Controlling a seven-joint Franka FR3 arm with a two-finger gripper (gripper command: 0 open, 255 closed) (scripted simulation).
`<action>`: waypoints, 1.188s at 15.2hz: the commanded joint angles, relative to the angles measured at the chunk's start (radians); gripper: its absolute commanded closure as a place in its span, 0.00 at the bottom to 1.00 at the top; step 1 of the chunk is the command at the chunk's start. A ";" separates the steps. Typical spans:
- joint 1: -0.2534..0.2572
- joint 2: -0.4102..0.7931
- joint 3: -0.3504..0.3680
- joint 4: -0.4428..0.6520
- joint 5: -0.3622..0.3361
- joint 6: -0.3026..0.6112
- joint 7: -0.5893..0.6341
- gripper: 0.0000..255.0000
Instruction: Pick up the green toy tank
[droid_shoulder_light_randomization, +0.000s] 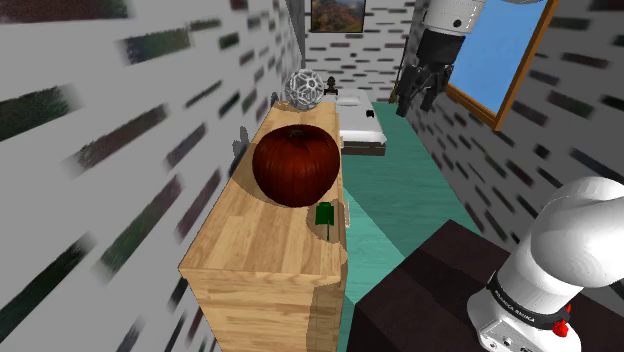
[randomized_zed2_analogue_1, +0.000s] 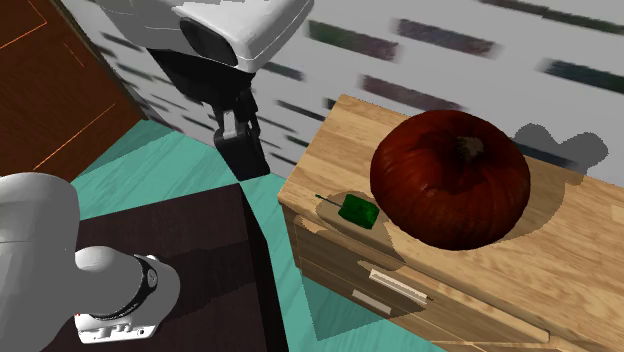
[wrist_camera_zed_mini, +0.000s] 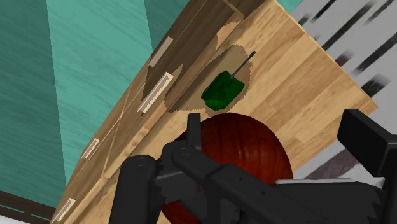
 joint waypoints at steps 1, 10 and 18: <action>0.000 0.000 0.000 0.000 0.000 0.000 0.000 0.00; -0.027 0.170 0.125 -0.142 0.039 0.283 0.221 0.00; -0.062 0.429 0.229 -0.170 0.032 0.537 0.433 0.00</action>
